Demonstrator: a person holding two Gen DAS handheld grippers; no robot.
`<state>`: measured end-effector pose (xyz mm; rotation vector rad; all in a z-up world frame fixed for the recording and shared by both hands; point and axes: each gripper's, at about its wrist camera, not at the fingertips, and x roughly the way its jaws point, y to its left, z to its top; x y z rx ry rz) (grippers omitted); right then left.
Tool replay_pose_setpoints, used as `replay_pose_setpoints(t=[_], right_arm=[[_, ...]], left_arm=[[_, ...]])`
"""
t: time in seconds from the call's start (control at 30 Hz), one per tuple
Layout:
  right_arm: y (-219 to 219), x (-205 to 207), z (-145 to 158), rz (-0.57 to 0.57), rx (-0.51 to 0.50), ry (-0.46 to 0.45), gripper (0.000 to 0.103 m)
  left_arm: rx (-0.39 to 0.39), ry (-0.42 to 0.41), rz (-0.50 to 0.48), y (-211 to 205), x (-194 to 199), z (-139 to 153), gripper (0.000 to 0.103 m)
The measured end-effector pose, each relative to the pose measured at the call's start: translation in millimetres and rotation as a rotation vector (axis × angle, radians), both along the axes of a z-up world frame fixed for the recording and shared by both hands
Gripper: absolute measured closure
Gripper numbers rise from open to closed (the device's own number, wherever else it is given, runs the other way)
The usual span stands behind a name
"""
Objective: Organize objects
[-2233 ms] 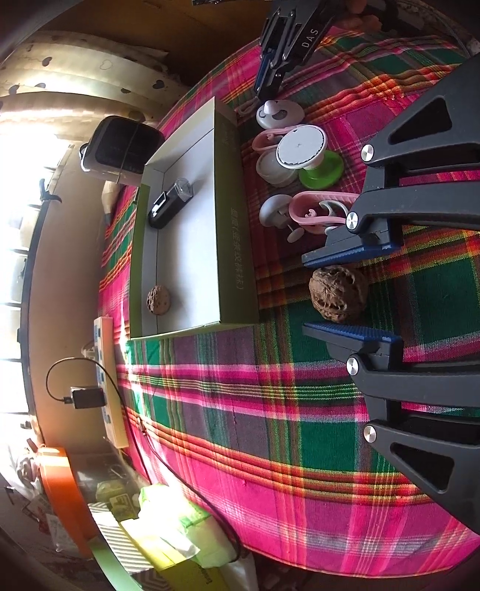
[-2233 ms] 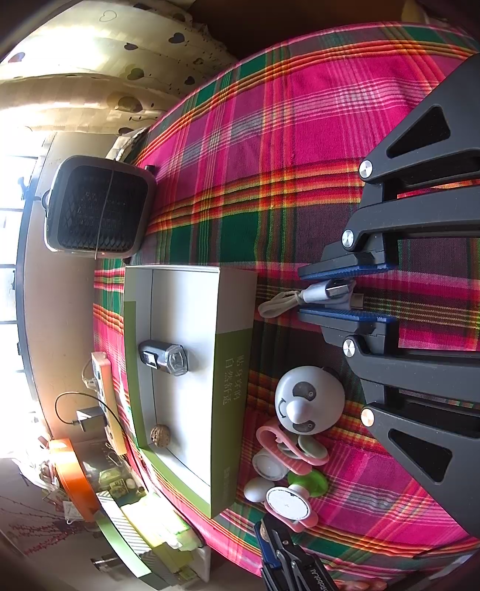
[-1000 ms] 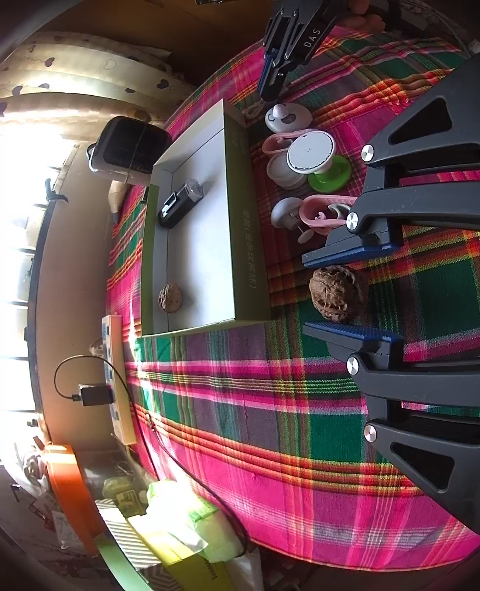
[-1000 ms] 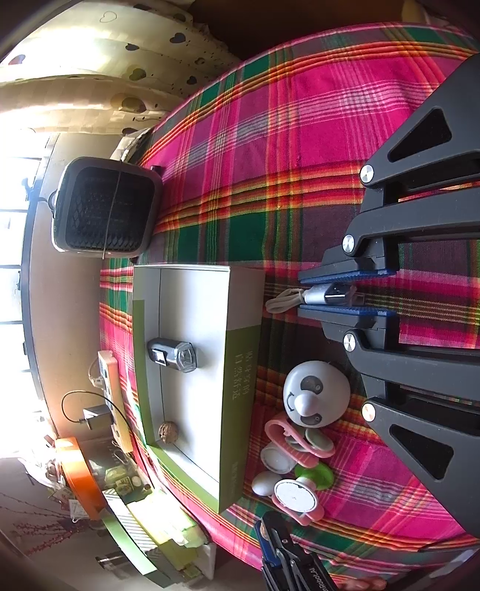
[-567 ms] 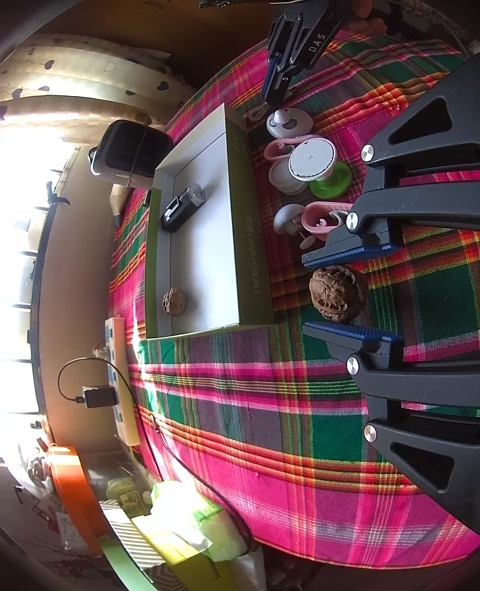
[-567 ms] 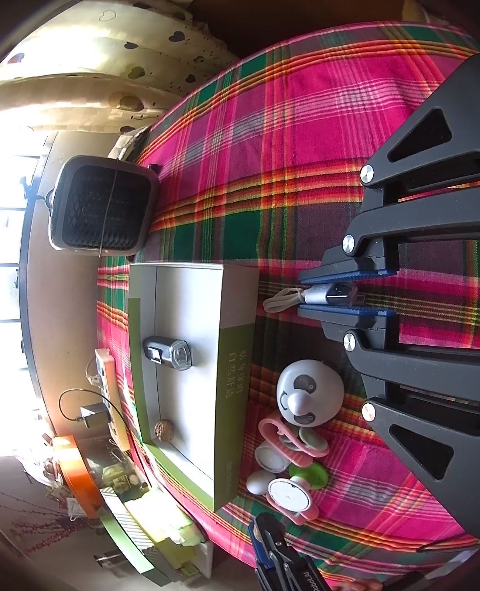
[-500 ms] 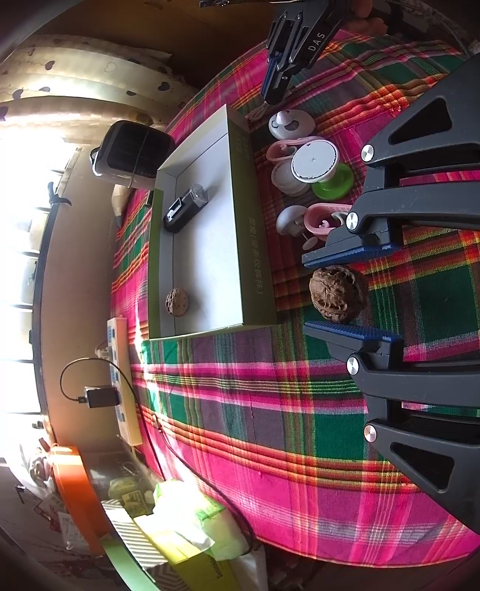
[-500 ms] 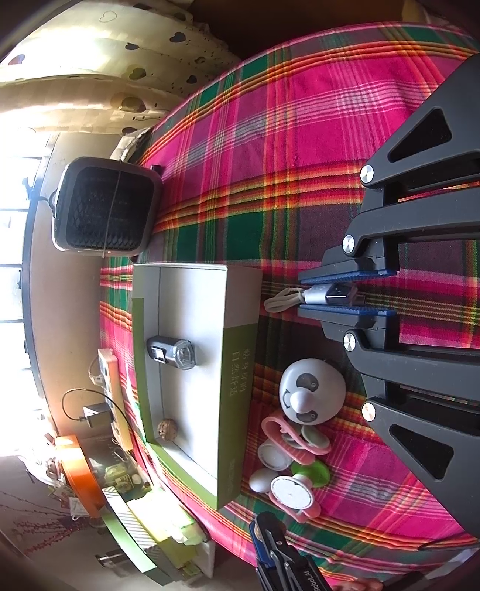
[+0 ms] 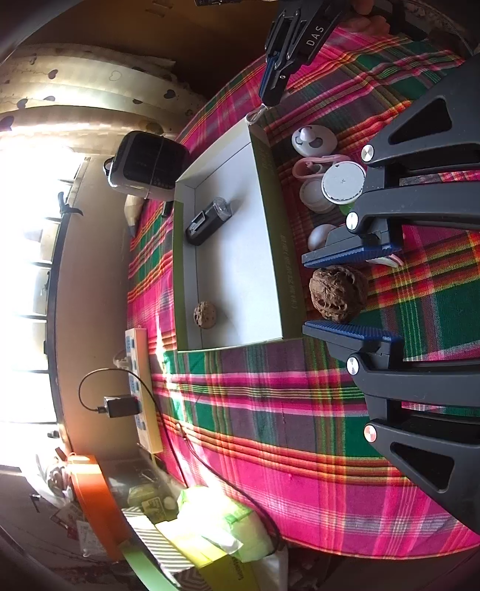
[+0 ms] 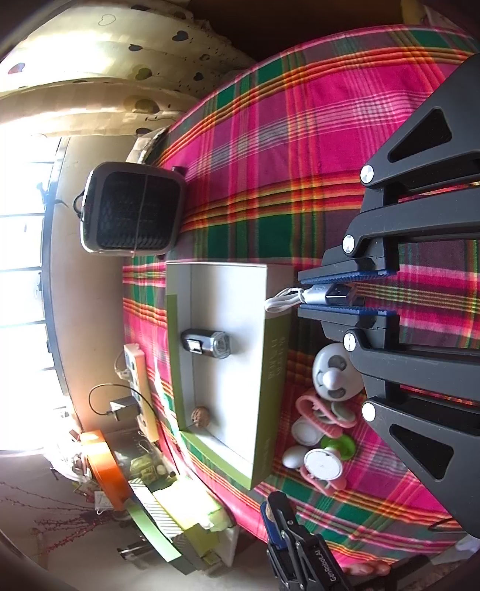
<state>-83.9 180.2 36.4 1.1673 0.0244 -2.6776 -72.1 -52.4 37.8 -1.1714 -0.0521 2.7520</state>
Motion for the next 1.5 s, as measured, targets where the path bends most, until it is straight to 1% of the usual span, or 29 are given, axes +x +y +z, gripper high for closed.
replay_pose_setpoints(t=[0.13, 0.27, 0.5, 0.73, 0.83, 1.23, 1.37, 1.5], right_arm=[[-3, -4, 6, 0.008, -0.004, 0.011, 0.091], [-6, -9, 11, 0.017, -0.007, 0.020, 0.091], [-11, -26, 19, 0.029, -0.021, 0.027, 0.091], [-18, -47, 20, 0.038, -0.027, 0.018, 0.091], [-20, -57, 18, 0.036, -0.026, 0.011, 0.091], [-29, -96, 6, 0.045, -0.024, -0.036, 0.091], [-32, -108, 2, 0.044, -0.016, -0.054, 0.091], [-33, -118, -2, 0.044, -0.017, -0.069, 0.091]], left_arm=[[0.014, -0.001, -0.018, 3, -7, 4, 0.075], [0.013, 0.006, -0.030, 7, -16, 9, 0.075], [0.014, 0.007, -0.050, 14, -37, 13, 0.075], [0.015, -0.005, -0.082, 24, -59, 14, 0.075], [0.026, -0.017, -0.083, 26, -72, 13, 0.075], [0.028, -0.045, -0.092, 36, -114, 6, 0.075], [0.005, -0.064, -0.101, 41, -129, 2, 0.075], [0.002, -0.079, -0.102, 43, -144, -3, 0.075]])
